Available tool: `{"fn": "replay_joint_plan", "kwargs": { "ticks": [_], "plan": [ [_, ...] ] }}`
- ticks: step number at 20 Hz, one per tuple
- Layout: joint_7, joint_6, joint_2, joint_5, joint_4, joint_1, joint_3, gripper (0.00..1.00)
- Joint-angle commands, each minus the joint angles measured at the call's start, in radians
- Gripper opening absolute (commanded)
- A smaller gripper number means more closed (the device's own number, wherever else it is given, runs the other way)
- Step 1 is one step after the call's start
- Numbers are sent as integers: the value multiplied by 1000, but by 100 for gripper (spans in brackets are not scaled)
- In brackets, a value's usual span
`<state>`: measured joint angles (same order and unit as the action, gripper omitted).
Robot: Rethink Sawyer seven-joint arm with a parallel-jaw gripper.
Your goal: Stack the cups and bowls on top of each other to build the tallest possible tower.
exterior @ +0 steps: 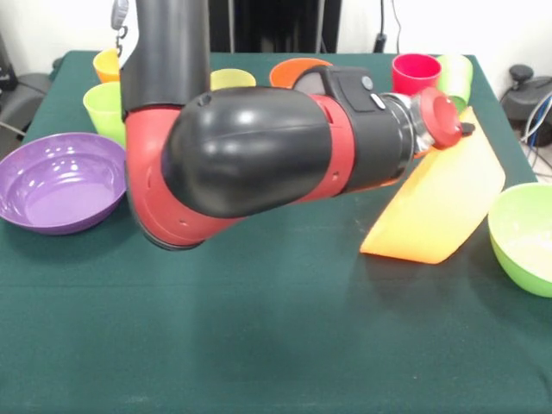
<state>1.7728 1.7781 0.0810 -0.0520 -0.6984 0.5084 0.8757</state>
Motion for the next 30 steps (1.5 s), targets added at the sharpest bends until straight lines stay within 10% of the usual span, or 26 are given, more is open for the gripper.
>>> {"fn": "replay_joint_plan", "kwargs": {
  "ticks": [1,30],
  "plan": [
    [-341,128,-63,53,27,27,41,0],
    [-322,223,-31,-175,-49,89,313,0]
  ]
}}
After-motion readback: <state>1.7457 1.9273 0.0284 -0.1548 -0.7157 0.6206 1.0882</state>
